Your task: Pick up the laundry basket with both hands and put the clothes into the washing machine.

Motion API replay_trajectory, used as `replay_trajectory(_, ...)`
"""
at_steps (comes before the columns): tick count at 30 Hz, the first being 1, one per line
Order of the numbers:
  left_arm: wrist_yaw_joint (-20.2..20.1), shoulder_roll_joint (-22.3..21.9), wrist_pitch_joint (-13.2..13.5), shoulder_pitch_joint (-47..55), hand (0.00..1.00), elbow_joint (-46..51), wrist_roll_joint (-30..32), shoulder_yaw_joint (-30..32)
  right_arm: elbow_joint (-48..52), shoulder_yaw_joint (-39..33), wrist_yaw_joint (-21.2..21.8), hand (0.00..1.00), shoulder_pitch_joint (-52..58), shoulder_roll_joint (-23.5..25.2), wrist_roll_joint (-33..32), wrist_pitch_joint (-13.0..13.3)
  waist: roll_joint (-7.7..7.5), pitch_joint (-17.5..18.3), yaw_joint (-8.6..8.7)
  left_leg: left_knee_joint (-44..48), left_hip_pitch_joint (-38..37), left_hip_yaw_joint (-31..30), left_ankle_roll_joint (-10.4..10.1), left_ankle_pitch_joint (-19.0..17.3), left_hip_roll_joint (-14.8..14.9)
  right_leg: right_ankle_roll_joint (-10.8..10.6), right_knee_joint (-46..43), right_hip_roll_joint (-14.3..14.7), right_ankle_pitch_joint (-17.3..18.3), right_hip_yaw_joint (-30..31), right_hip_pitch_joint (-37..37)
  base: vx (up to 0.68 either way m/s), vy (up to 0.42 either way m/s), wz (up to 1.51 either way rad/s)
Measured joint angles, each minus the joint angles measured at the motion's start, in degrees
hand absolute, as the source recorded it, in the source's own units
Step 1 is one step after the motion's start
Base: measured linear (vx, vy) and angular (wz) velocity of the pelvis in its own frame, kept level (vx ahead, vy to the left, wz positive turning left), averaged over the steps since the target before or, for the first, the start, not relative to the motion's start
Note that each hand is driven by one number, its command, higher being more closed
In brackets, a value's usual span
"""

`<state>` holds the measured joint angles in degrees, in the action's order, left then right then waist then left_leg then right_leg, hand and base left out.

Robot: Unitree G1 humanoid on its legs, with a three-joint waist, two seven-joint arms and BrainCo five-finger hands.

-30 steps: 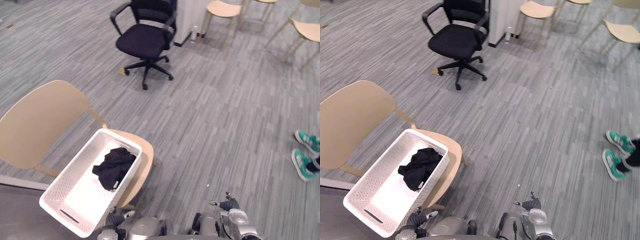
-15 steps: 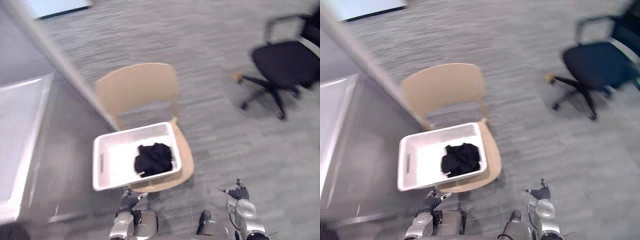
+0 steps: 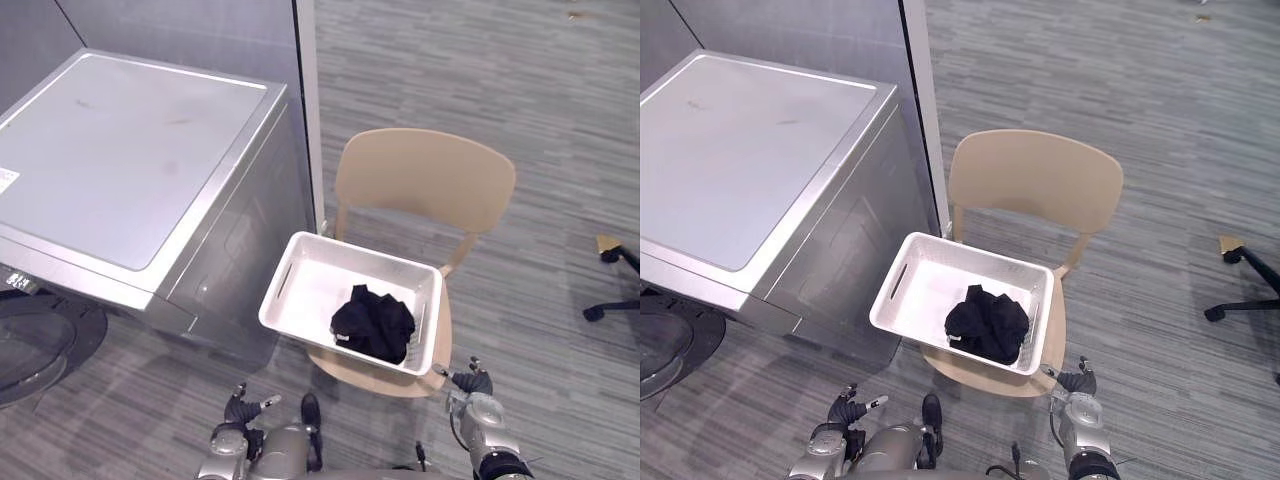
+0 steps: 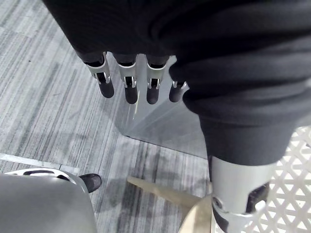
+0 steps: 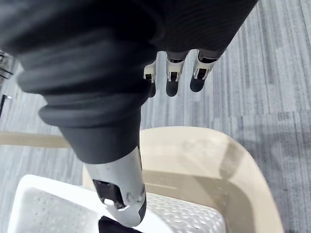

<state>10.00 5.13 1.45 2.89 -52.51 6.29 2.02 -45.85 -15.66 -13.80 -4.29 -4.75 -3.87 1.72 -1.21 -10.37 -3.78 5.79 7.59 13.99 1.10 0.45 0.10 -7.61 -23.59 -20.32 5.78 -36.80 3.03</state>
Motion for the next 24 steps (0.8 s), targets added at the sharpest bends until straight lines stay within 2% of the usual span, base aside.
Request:
replay_trajectory(1, 0.0, 0.6, 0.1, 0.3, 0.00, 0.0, 0.0, -0.1, 2.9, 0.2, 0.0, 0.00, 0.8, 0.0, 0.2, 0.0, -0.63, 0.0, 0.45, -0.8, -0.8, -0.9, 0.1, 0.0, -0.6, 0.7, -5.6, -1.6, 0.0, 4.4, -2.7, 0.00, 0.060, 0.14)
replay_trajectory(2, 0.0, 1.4, 0.0, 0.4, 0.00, 0.2, 0.2, -0.3, 6.1, 0.5, -0.1, 0.00, 1.6, -0.1, 1.1, -0.1, -1.03, 0.0, 1.17, -2.1, -1.4, -2.0, 1.0, -0.1, -0.8, 3.7, -9.0, -1.1, 2.3, 10.5, -5.7, -0.01, 0.029, 0.23)
replay_trajectory(3, 0.0, 1.5, 0.0, 0.5, 0.00, 0.1, 0.3, -0.3, 8.1, 0.8, -0.1, 0.00, 2.0, -0.1, 1.9, -0.1, -1.17, 0.0, 1.69, -2.2, -1.2, -2.6, 1.2, -0.1, -0.8, 3.2, -9.0, 0.2, 4.3, 14.1, -6.6, -0.01, 0.004, 0.37)
replay_trajectory(5, 0.0, 2.3, -0.1, 1.4, 0.00, -0.2, 0.7, -0.3, 15.5, 1.1, -0.5, 0.00, 3.6, -0.4, 5.2, 0.1, -1.26, 0.0, 3.01, -2.8, -1.3, -4.9, 1.5, -0.1, -0.7, 1.5, -5.8, 5.0, 8.6, 24.2, -8.7, -0.01, -0.043, 0.52)
replay_trajectory(6, 0.0, 2.5, 0.0, 1.7, 0.00, -0.3, 1.1, -0.3, 19.6, 1.2, -0.6, 0.00, 5.0, -0.7, 7.2, 0.3, -1.30, 0.0, 3.08, -2.4, -1.4, -5.9, 1.3, 0.0, -0.7, 1.0, -2.8, 6.9, 9.0, 27.5, -9.1, 0.00, -0.070, 0.54)
replay_trajectory(8, 0.0, 2.9, 0.1, 1.9, 0.00, -0.3, 1.1, -0.3, 23.8, 1.8, -0.6, 0.00, 6.7, -1.2, 9.1, 0.4, -1.97, 0.4, 3.04, -1.6, -0.8, -7.0, 0.7, 0.0, -1.3, 1.3, 2.0, 8.1, 8.2, 29.5, -9.1, 0.01, -0.107, 0.53)
replay_trajectory(9, 0.1, 3.4, 0.1, 2.0, 0.00, -0.6, 1.2, -0.3, 25.7, 2.8, -0.6, 0.00, 7.3, -1.9, 9.6, 0.5, -2.64, 0.5, 3.14, -1.2, -0.5, -8.0, 0.0, 0.4, -2.1, 0.4, 4.2, 8.1, 6.4, 29.5, -9.2, 0.05, -0.178, 0.63)
replay_trajectory(12, 0.0, 3.1, 0.3, 3.4, 0.00, -1.0, 2.3, -0.3, 30.6, 6.8, 1.7, 0.00, 8.2, -5.4, 13.3, 1.2, -0.68, 2.0, 2.86, -3.1, -0.4, -9.6, -1.9, 2.2, 0.5, 1.9, 8.3, 10.7, 4.9, 27.4, -7.7, 0.06, -0.154, 0.19)
replay_trajectory(15, -0.2, 3.4, 0.5, 4.5, 0.00, -1.1, 3.5, -0.3, 32.8, 12.4, 5.4, 0.00, 8.2, -8.8, 15.5, 3.0, -0.54, 2.5, 2.86, -5.0, -0.6, -11.4, -3.0, 3.5, 1.7, 2.7, 11.5, 12.7, 3.8, 25.6, -5.8, 0.10, -0.147, 0.13)
replay_trajectory(17, -0.6, 3.6, 0.5, 4.5, 0.00, -1.1, 3.5, -0.4, 32.8, 14.7, 6.6, 0.00, 8.1, -9.8, 15.8, 3.1, -0.59, 2.5, 2.82, -5.5, -0.8, -12.4, -3.2, 3.7, 1.6, 2.8, 12.2, 13.0, 3.8, 24.6, -5.0, 0.10, -0.078, 0.31)
replay_trajectory(20, -1.3, 4.1, 0.8, 4.6, 0.00, -1.1, 4.3, -2.4, 31.2, 22.9, 8.9, 0.00, 5.2, -12.6, 16.8, 4.4, -0.50, 2.5, 2.61, -5.9, -1.1, -14.9, -3.5, 4.3, 1.0, 2.8, 13.4, 13.3, 3.8, 22.1, -3.1, 0.08, -0.045, 0.43)
replay_trajectory(22, -1.2, 4.1, 1.6, 4.3, 0.00, -1.1, 5.3, -3.2, 27.0, 29.2, 9.3, 0.00, 0.3, -13.3, 18.8, 4.8, 0.11, 2.1, 2.07, -5.9, 0.4, -17.4, -3.4, 5.2, 0.7, 2.8, 13.4, 13.2, 3.8, 19.2, -3.1, 0.01, -0.042, 0.63)
replay_trajectory(24, -1.2, 4.1, 1.6, 3.4, 0.00, -1.1, 5.5, -3.9, 24.5, 30.9, 9.4, 0.00, -2.0, -13.5, 20.2, 5.1, 0.59, 1.3, 1.16, -5.8, 1.4, -18.8, -3.8, 5.7, 0.6, 2.8, 13.2, 13.2, 3.8, 17.9, -3.4, -0.04, -0.021, 0.55)
